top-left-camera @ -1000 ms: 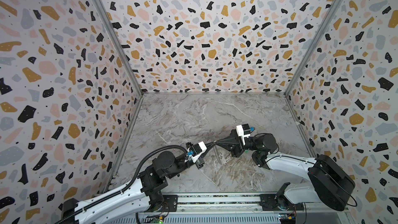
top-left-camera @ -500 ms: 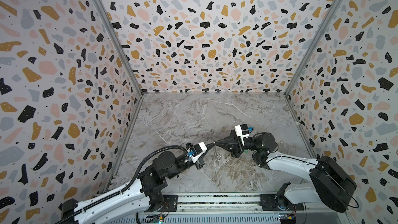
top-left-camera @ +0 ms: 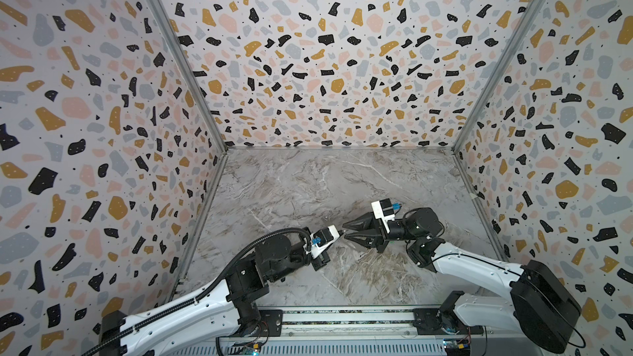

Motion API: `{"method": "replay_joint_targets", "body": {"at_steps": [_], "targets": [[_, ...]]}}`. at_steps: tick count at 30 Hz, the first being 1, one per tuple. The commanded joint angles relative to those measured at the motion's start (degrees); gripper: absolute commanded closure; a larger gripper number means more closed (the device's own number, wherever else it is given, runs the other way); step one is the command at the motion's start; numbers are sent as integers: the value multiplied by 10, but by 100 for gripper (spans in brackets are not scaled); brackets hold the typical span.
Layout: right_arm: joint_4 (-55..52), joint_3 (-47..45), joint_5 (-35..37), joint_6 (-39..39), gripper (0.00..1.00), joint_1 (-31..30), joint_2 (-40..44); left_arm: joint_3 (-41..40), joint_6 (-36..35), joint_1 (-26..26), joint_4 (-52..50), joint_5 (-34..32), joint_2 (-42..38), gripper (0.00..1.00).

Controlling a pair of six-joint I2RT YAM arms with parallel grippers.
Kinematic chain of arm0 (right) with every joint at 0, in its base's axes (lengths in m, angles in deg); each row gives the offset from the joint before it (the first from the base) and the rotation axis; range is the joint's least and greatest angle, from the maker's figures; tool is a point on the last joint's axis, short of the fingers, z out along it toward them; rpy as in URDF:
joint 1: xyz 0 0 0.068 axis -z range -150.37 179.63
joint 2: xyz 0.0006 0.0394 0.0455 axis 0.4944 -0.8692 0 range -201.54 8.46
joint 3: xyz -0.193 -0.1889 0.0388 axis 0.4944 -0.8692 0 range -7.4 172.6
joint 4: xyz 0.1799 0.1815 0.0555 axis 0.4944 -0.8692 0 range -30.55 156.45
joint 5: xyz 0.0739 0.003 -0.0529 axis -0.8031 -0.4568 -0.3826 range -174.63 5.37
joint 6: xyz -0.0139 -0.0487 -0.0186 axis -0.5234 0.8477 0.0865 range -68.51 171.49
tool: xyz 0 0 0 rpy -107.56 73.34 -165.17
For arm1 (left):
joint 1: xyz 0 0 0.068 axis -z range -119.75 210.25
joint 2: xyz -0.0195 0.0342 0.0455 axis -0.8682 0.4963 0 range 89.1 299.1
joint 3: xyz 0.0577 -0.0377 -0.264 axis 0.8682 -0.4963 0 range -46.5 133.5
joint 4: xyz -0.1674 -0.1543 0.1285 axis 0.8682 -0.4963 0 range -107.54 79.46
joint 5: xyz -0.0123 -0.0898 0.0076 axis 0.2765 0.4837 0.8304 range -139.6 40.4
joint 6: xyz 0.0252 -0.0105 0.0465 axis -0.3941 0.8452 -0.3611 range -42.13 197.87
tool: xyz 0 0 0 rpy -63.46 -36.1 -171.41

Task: Attach keys to a key ring
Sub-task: Pass the keyring.

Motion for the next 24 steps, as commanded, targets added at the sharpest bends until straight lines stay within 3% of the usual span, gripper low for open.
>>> {"method": "replay_joint_targets", "body": {"at_steps": [1, 17, 24], "targets": [[-78, -2, 9, 49, 67, 6, 36, 43, -10, 2, -43, -12, 11, 100], [-313, -4, 113, 168, 66, 31, 124, 156, -27, 2, -215, 0, 124, 100], [-301, -36, 80, 159, 67, 31, 136, 212, -41, 2, -290, 25, 170, 100]]}}
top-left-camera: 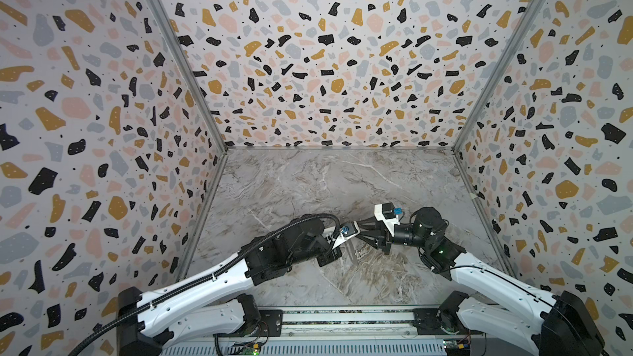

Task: Attach keys to a key ring
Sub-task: Pass the keyring.

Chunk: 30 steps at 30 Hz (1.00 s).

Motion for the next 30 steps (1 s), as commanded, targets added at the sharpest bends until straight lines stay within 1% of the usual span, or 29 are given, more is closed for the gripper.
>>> {"method": "replay_joint_targets", "body": {"at_steps": [1, 4, 7, 11, 20, 30], "targets": [[8, -18, -23, -1, 67, 1, 21, 35, -16, 2, -36, 18, 15, 100], [10, -26, -25, -4, 67, 0, 30, 47, -24, 2, -49, 27, 28, 100], [7, -26, -36, -3, 70, 0, 30, 55, -28, 2, -57, 25, 36, 100], [-2, -22, -33, 4, 73, -2, 29, 60, -30, 2, -57, 27, 39, 100], [-11, -22, -28, 13, 73, -12, 17, 56, -35, 2, -46, 23, 35, 100], [-10, -13, -27, 22, 79, -21, 1, 54, -34, 2, -40, 25, 35, 100]]}}
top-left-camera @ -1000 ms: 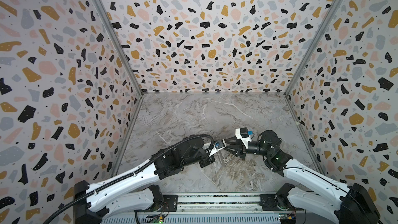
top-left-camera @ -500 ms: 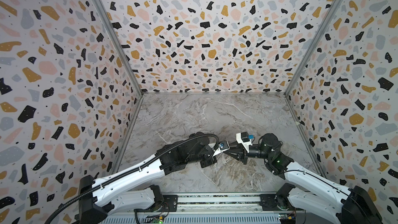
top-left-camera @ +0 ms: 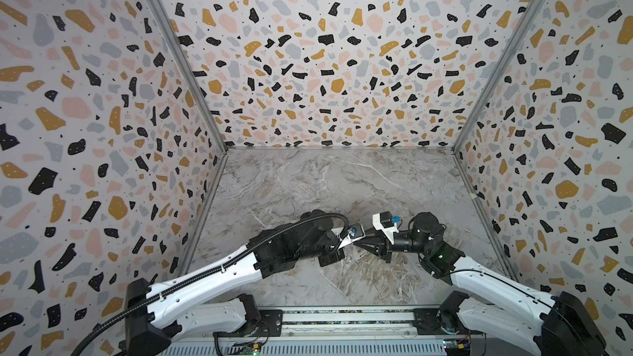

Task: Attach keys to a key ring
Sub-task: Pass the keyring.

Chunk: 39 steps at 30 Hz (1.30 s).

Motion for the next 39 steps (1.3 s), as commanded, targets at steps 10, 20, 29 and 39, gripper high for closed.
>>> {"method": "replay_joint_targets", "body": {"at_steps": [10, 20, 29, 39], "targets": [[-2, 24, 10, 16, 90, -10, -13, 23, -1, 2, 20, 8, 7, 100], [-2, 24, 17, 19, 98, -10, -15, 23, 2, 2, 24, 2, 7, 100], [10, 22, 31, 16, 100, -10, -12, 18, 6, 2, 35, -9, -4, 94], [39, 20, 32, 3, 100, -3, -14, -7, 16, 2, 56, -31, -41, 76]]}}
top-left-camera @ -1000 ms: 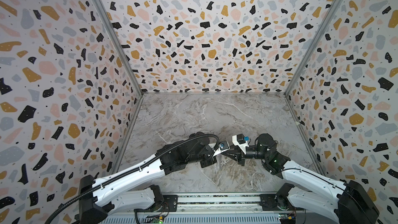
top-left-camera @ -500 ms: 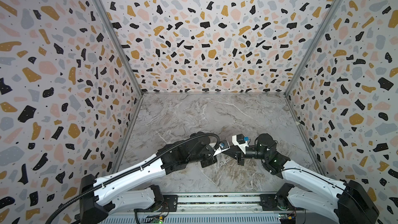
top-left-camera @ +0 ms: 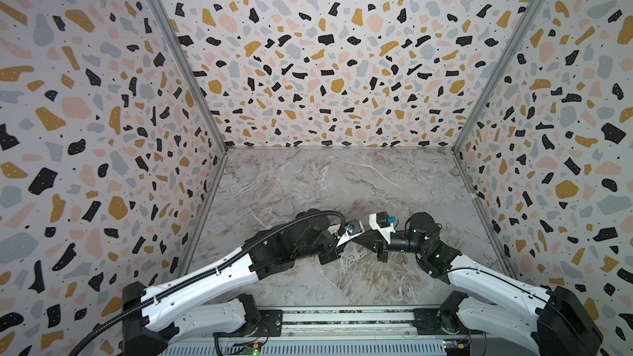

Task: Attach keys to a key ring
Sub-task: Pass the keyring.

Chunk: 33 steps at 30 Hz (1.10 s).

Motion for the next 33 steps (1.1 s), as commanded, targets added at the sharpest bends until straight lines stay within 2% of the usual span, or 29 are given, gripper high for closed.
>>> {"method": "replay_joint_targets", "body": {"at_steps": [1, 7, 15, 26, 33], "targets": [[35, 20, -7, -14, 100, 6, 3, -12, 9, 2, 34, -16, -23, 76], [80, 16, -54, -42, 100, 24, 0, -59, 29, 2, 92, -20, -73, 75], [146, 14, -106, -86, 100, 37, -16, -151, 34, 2, 218, -6, -135, 75], [202, 17, -151, -126, 100, 38, -44, -163, 20, 2, 261, 23, -124, 72], [212, 18, -158, -133, 100, 38, -47, -160, 17, 2, 259, 39, -110, 73]]}}
